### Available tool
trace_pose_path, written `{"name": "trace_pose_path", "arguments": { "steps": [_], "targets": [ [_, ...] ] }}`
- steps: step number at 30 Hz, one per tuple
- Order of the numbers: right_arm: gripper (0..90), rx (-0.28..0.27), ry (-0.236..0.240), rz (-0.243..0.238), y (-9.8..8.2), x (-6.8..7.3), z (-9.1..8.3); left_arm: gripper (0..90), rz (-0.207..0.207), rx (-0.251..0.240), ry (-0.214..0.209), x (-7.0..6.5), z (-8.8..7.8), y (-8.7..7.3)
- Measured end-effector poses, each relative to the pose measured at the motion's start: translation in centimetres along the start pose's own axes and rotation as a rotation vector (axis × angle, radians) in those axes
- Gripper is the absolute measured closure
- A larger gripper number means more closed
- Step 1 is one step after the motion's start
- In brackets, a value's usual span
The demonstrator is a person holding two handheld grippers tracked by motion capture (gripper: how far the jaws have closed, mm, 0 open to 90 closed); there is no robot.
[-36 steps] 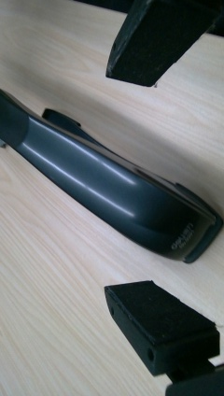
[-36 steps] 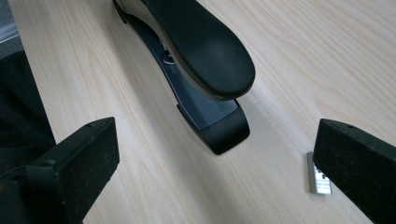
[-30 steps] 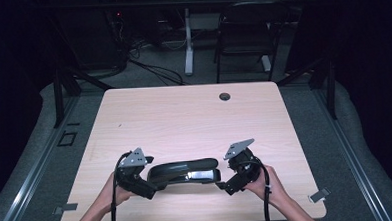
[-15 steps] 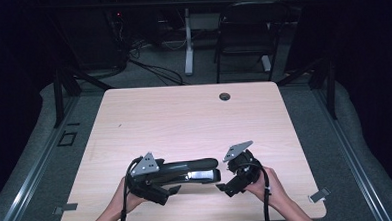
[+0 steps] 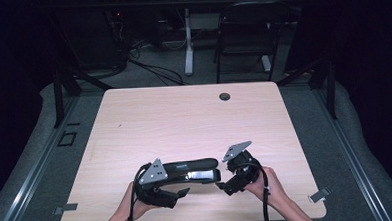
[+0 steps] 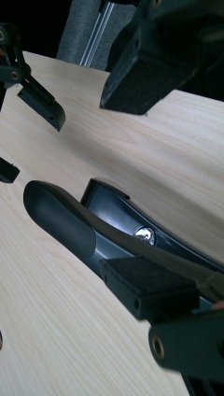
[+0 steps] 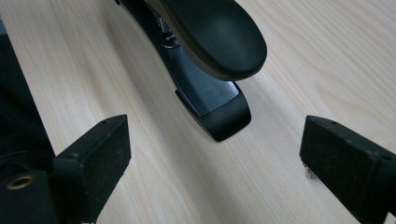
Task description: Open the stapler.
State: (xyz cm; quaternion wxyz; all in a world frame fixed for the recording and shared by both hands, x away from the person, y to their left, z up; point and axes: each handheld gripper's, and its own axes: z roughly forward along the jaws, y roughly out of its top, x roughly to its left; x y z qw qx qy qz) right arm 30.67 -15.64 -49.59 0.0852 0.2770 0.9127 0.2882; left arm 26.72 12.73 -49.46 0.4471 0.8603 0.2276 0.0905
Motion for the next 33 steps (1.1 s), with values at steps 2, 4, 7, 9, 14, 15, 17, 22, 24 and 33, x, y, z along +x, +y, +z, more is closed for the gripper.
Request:
{"name": "trace_pose_path", "arguments": {
  "steps": [2,4,7,9,14,15,17,22,24,33],
  "targets": [
    [11.2,-0.005,0.003,-0.006,0.0,0.1,0.1,28.6,0.006,-0.001,0.002,-0.2,0.2,0.0],
    [13.8,-0.002,0.003,-0.009,-0.1,0.2,0.2,33.0,0.006,0.009,-0.001,-0.5,0.6,0.1],
    [16.3,0.021,0.007,-0.016,-0.2,0.3,0.6,39.1,0.012,0.028,0.011,-0.9,1.2,-0.1],
    [21.5,0.024,0.008,-0.028,-0.2,0.5,0.8,44.9,0.003,0.045,0.024,-1.0,1.5,-0.1],
    [37.3,0.034,-0.004,-0.044,-0.1,0.9,1.4,55.6,0.008,0.073,0.050,-1.4,2.5,-0.4],
    [40.1,0.042,-0.011,-0.053,-0.1,1.0,1.5,57.3,0.008,0.078,0.058,-1.4,2.7,-0.4],
    [46.5,0.063,-0.025,-0.059,-0.1,1.1,1.7,61.8,0.008,0.083,0.068,-1.5,3.0,-0.5],
    [56.6,0.070,-0.036,-0.083,-0.1,1.5,2.1,70.8,0.003,0.090,0.087,-1.9,3.6,-0.7],
    [60.2,0.076,-0.043,-0.098,-0.1,1.6,2.2,73.3,0.001,0.094,0.090,-2.0,4.0,-0.7],
    [77.5,0.080,-0.045,-0.115,-0.2,1.8,2.6,83.2,0.002,0.098,0.120,-2.5,5.1,-0.9]
  ]
}}
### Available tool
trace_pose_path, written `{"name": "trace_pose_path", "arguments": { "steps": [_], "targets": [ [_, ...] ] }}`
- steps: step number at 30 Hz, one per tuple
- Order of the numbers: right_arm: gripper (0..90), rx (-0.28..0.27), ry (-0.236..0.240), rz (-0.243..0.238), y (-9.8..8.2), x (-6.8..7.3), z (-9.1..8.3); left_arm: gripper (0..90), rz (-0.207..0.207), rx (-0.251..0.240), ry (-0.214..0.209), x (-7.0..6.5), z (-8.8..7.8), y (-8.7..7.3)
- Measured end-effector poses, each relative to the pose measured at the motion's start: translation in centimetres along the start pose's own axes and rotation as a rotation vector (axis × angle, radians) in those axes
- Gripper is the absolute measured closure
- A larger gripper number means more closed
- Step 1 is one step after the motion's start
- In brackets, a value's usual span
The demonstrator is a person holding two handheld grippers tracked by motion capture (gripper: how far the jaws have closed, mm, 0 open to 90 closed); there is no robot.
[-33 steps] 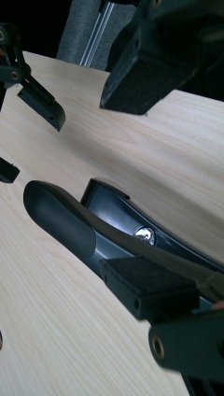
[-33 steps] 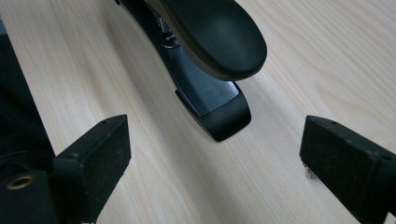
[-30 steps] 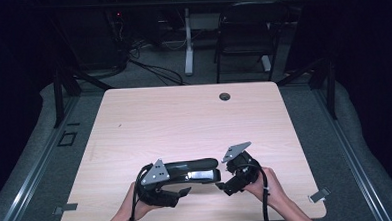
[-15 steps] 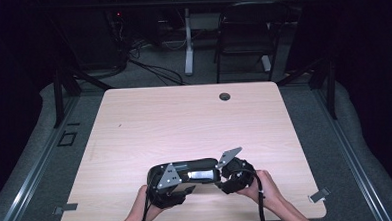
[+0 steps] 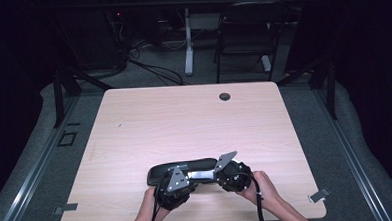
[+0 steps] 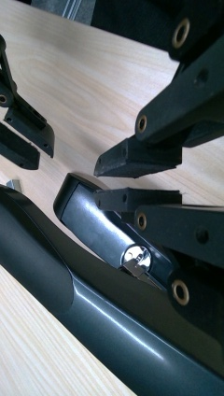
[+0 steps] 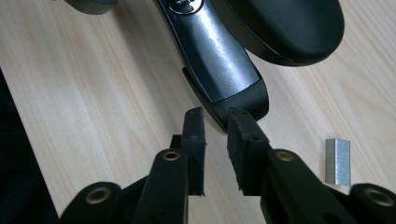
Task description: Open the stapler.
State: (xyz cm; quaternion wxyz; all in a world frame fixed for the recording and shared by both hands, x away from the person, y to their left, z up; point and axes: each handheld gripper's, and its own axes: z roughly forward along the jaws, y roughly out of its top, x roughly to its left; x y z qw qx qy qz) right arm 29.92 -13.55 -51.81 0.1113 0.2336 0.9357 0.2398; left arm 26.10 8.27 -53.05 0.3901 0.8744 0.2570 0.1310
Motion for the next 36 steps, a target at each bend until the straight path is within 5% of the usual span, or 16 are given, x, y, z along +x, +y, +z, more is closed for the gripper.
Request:
{"name": "trace_pose_path", "arguments": {
  "steps": [5,20,36],
  "targets": [
    [83.5,-0.001,-0.012,-0.005,0.0,-0.1,0.1,89.9,-0.024,-0.025,0.041,-0.1,0.5,-0.2],
    [89.2,-0.032,-0.060,-0.027,0.1,0.2,0.6,90.0,-0.058,-0.074,0.109,-0.5,1.5,-0.4],
    [90.0,-0.056,-0.116,-0.064,0.4,0.9,2.4,90.0,-0.077,-0.084,0.125,-0.9,3.2,-0.5]
  ]
}}
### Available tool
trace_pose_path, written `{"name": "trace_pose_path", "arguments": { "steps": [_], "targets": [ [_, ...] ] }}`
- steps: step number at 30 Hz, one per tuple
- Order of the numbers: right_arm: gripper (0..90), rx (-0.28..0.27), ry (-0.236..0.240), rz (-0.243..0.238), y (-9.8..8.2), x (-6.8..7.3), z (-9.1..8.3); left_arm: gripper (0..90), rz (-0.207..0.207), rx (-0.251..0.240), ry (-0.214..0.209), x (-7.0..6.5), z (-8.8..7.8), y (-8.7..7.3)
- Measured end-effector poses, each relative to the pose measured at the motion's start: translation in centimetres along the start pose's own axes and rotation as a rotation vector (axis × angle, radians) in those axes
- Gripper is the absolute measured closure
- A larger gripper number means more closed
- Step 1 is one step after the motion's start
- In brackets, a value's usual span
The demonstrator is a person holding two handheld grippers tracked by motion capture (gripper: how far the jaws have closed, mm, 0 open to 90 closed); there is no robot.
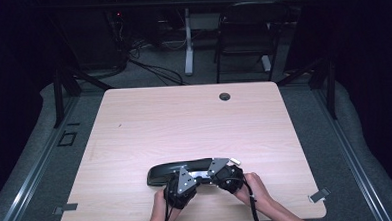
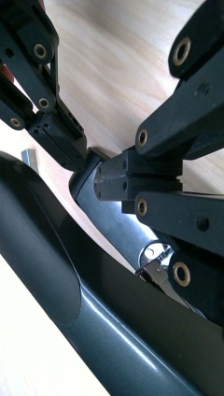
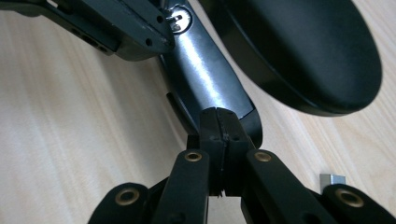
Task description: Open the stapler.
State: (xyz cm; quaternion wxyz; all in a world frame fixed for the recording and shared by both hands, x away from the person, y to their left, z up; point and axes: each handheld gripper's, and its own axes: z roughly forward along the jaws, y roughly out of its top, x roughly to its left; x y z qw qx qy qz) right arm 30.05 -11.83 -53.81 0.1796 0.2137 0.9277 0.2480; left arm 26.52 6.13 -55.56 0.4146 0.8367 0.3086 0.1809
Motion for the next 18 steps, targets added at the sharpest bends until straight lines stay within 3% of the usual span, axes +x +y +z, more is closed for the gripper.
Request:
{"name": "trace_pose_path", "arguments": {
  "steps": [7,18],
  "targets": [
    [90.0,0.028,-0.016,-0.009,-0.3,0.2,1.3,89.8,-0.013,-0.010,0.015,0.3,0.2,0.2],
    [90.0,0.011,-0.033,-0.028,-0.5,0.3,1.4,89.6,-0.018,-0.030,0.038,0.5,0.6,0.3]
  ]
}}
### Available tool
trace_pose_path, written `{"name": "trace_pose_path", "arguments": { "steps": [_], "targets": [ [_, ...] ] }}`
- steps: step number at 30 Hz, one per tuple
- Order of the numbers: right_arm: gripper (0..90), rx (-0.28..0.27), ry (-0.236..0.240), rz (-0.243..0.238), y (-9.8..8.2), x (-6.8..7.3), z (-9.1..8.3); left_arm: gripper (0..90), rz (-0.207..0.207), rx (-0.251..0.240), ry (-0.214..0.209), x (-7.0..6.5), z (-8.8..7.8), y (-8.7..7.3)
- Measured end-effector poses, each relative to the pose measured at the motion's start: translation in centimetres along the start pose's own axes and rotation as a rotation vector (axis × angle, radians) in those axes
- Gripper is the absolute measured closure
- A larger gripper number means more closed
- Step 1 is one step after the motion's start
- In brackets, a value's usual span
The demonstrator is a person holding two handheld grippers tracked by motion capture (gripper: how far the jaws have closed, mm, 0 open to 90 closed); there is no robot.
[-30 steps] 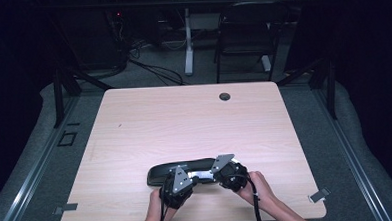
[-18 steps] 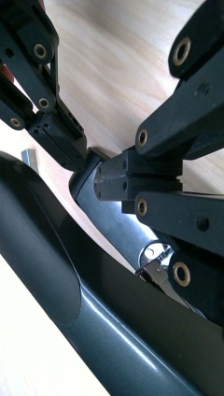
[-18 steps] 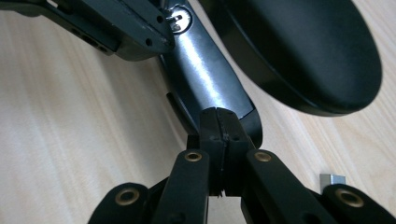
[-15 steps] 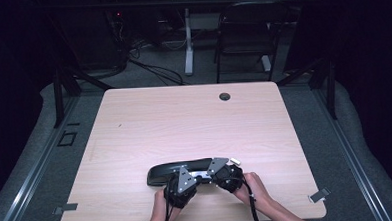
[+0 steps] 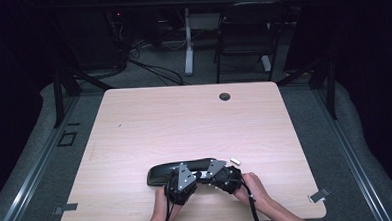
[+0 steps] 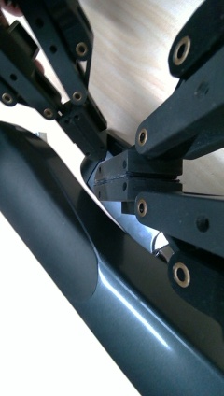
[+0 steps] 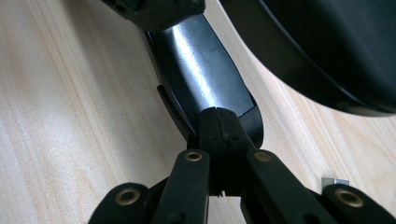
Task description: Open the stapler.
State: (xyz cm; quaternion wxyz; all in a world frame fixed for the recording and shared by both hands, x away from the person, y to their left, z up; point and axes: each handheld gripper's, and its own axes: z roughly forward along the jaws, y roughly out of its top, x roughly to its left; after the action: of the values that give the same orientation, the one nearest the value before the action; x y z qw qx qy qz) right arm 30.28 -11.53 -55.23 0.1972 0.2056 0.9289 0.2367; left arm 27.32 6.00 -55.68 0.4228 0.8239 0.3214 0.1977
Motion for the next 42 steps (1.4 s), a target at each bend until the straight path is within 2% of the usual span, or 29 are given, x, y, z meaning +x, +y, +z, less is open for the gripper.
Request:
{"name": "trace_pose_path", "arguments": {
  "steps": [7,12,15,18,20,22,24,29,34,35,39,40,42],
  "targets": [
    [89.5,-0.004,-0.002,-0.002,-0.2,-0.1,-0.1,89.4,-0.006,-0.016,0.001,0.1,0.2,-0.1],
    [89.7,-0.041,-0.008,0.002,-0.3,0.0,0.1,88.9,-0.010,-0.018,0.004,0.1,0.4,-0.1],
    [90.0,-0.035,-0.013,-0.020,-0.3,-0.1,0.1,88.7,-0.016,-0.021,0.005,0.0,0.6,-0.1],
    [90.0,-0.060,-0.010,-0.006,-0.5,-0.1,0.3,88.6,-0.022,-0.024,0.007,0.0,0.7,-0.1],
    [90.0,-0.051,-0.012,-0.020,-0.5,-0.1,0.2,88.5,-0.029,-0.028,0.011,-0.1,0.8,-0.1],
    [90.0,-0.064,-0.017,-0.022,-0.6,0.0,0.2,88.5,-0.038,-0.031,0.016,-0.1,1.0,-0.1],
    [90.0,-0.057,-0.028,-0.044,-0.6,0.1,0.2,88.5,-0.042,-0.033,0.021,-0.1,1.1,-0.1],
    [90.0,-0.080,-0.035,-0.044,-0.8,0.3,0.3,88.7,-0.065,-0.037,0.020,-0.2,1.3,-0.1],
    [90.0,-0.072,-0.050,-0.062,-0.8,0.5,0.2,90.0,-0.092,-0.047,0.016,-0.2,1.4,-0.2],
    [90.0,-0.097,-0.057,-0.045,-0.9,0.7,0.4,90.0,-0.097,-0.048,0.014,-0.2,1.4,-0.2],
    [90.0,-0.098,-0.056,-0.041,-0.9,0.7,0.4,90.0,-0.111,-0.054,0.013,-0.2,1.4,-0.1],
    [90.0,-0.076,-0.054,-0.059,-0.9,0.5,0.2,90.0,-0.112,-0.056,0.007,-0.2,1.4,-0.2],
    [90.0,-0.069,-0.053,-0.060,-0.9,0.5,0.1,90.0,-0.108,-0.054,0.016,-0.3,1.4,-0.2]
  ]
}}
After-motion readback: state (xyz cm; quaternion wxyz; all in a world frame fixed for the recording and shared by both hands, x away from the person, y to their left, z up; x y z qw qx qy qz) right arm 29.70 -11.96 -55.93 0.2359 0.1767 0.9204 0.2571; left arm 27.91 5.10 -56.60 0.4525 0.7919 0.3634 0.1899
